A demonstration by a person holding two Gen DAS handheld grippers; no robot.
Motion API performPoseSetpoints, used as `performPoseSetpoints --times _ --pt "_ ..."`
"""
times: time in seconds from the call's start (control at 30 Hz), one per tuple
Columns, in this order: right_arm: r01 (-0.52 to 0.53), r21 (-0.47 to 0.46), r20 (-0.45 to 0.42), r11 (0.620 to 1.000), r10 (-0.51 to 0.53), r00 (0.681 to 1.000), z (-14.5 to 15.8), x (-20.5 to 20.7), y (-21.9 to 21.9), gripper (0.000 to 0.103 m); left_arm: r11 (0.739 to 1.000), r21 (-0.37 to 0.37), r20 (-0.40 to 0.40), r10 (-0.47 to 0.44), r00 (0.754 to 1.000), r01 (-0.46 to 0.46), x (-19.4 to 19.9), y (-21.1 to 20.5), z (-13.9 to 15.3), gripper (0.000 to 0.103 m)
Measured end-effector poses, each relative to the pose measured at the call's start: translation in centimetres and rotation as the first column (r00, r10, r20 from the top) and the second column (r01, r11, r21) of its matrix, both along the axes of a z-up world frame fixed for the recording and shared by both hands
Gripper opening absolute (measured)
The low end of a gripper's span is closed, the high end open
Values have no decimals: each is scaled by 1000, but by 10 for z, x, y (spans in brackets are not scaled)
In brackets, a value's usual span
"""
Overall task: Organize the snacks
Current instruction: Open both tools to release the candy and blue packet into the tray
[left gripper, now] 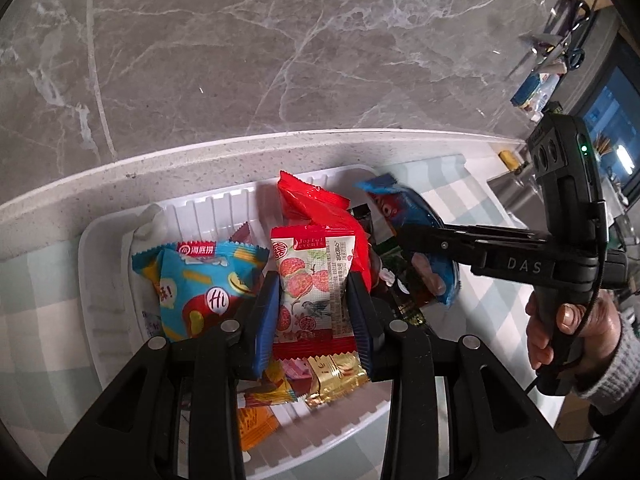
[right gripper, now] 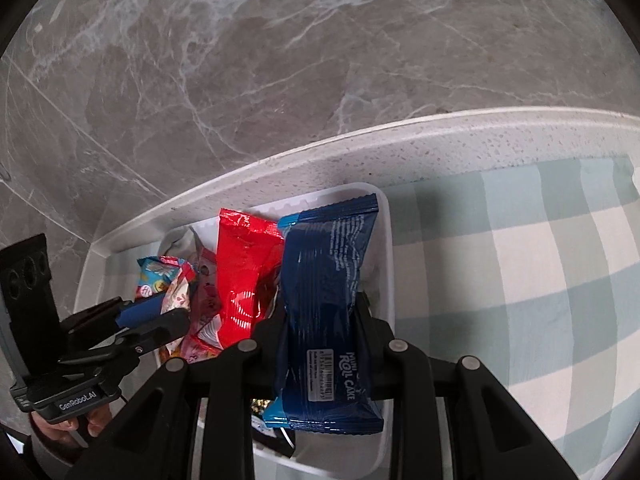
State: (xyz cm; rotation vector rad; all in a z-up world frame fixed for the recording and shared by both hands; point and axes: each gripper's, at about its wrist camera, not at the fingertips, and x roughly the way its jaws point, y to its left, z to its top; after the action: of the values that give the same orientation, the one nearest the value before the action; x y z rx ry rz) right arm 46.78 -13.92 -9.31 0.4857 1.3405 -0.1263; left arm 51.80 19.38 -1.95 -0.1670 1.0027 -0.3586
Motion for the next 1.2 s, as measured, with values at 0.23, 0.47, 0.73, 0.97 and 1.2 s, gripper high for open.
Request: performPoseSetpoints --times 0.23,0.47,0.73,0.97,1.2 --pt "-76 -69 -16 995 75 997 -3 7 20 39 998 70 39 -9 999 6 -5 -8 4 44" --pt "-98 -107 -2 989 98 995 5 5 27 46 989 145 88 -19 996 6 -12 -13 14 50" --pt "-102 -136 22 985 106 994 17 2 31 52 981 193 131 -18 991 -7 -19 -13 27 53" --pt "-103 -161 44 982 112 993 29 -1 34 56 978 208 154 -9 988 -24 -25 -10 37 54" --pt "-87 -167 73 982 101 992 45 -8 34 56 976 214 175 5 985 -43 -36 -7 48 54"
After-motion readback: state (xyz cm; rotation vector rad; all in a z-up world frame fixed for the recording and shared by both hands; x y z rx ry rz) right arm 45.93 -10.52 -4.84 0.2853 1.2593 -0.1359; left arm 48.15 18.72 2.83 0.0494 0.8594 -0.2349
